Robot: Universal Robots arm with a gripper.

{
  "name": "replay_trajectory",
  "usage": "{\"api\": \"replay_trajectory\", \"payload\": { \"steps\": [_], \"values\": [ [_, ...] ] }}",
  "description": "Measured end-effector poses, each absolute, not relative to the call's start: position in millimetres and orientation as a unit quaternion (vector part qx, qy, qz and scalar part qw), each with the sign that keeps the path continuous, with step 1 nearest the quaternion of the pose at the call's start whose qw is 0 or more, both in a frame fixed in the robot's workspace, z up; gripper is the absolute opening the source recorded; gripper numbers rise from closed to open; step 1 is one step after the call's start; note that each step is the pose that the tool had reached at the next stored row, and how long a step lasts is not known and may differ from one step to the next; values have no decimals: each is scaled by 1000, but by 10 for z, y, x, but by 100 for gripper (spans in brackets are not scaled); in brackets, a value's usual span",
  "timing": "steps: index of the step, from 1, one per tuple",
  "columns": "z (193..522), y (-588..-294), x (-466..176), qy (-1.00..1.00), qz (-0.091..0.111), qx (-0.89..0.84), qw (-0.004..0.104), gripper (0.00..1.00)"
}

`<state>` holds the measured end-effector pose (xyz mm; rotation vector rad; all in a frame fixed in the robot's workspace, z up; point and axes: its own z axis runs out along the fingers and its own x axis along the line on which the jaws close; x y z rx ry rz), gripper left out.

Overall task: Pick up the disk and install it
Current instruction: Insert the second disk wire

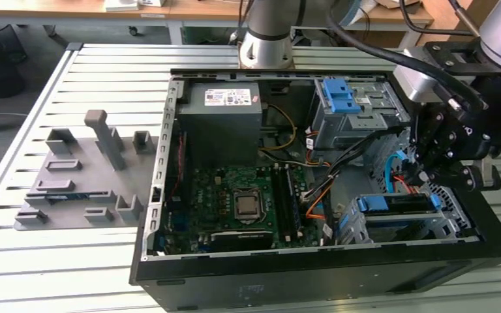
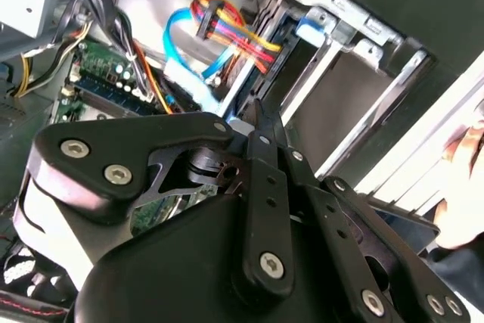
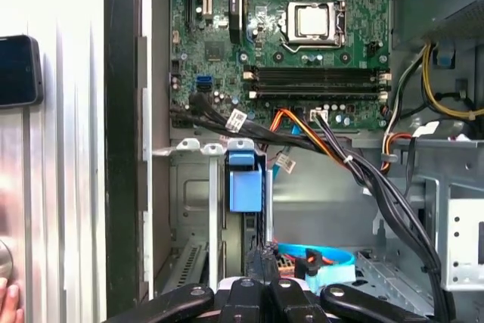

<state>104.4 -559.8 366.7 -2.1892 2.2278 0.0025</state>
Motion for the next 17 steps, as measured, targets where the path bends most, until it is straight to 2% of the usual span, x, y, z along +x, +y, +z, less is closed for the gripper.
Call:
{"api": "replay_trajectory", "payload": {
  "steps": [17],
  "values": [
    [3792, -5505, 953, 713, 1, -701, 9, 11]
  ]
}}
